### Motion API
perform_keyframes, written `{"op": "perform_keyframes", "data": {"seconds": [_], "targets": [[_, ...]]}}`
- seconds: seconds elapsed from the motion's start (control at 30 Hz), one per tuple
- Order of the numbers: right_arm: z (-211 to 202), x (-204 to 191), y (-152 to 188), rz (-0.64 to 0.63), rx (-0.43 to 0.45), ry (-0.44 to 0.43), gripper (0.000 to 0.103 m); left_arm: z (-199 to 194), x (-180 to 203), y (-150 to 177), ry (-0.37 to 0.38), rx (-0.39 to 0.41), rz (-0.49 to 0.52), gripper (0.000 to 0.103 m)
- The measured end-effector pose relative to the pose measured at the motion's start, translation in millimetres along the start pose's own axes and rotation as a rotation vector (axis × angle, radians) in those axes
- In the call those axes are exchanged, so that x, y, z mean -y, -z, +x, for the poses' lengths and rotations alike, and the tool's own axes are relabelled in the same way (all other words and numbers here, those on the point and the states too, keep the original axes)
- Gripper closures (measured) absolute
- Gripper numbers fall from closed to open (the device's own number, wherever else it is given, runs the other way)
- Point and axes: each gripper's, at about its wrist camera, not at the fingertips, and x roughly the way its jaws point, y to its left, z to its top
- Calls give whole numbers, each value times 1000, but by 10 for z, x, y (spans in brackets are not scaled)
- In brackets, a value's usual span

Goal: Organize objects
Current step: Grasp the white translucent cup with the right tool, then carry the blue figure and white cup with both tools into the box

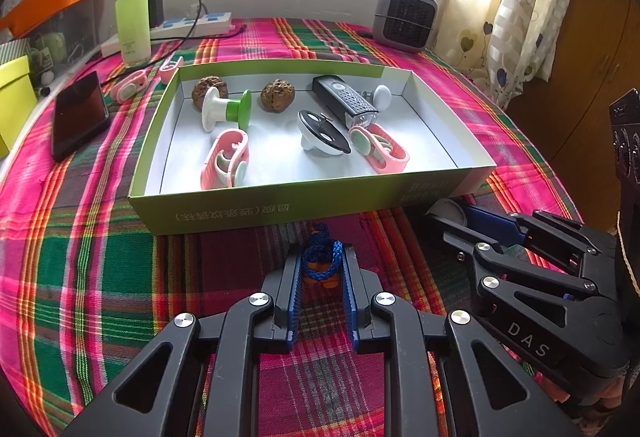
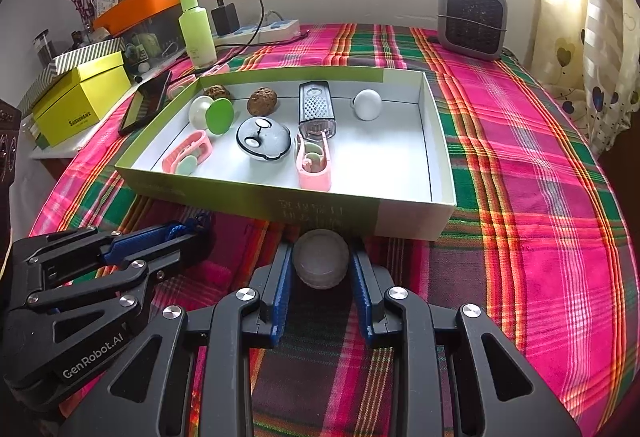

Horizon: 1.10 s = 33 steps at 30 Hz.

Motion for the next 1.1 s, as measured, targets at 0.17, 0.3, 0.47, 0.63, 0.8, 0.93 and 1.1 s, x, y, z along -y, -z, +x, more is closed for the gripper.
{"op": "perform_keyframes", "data": {"seconds": [0.17, 0.3, 0.47, 0.63, 0.8, 0.93, 1.1], "targets": [[-32, 2, 13, 2, 6, -6, 74, -14, -10, 7, -15, 2, 5, 86], [-72, 5, 10, 4, 17, -10, 74, -27, -7, -5, -20, 9, 10, 86], [-131, -7, -6, 0, 32, -13, 74, -102, 19, -19, -21, 26, 18, 86], [-196, -5, -26, -6, 48, -16, 74, -165, 49, -51, -21, 40, 25, 86], [-262, -14, -64, -12, 68, -23, 74, -235, 76, -102, -19, 59, 37, 86], [-314, -12, -113, -17, 86, -23, 74, -288, 85, -160, -10, 77, 42, 86], [-338, 6, -182, -22, 98, -17, 74, -324, 97, -242, -9, 97, 49, 86]]}}
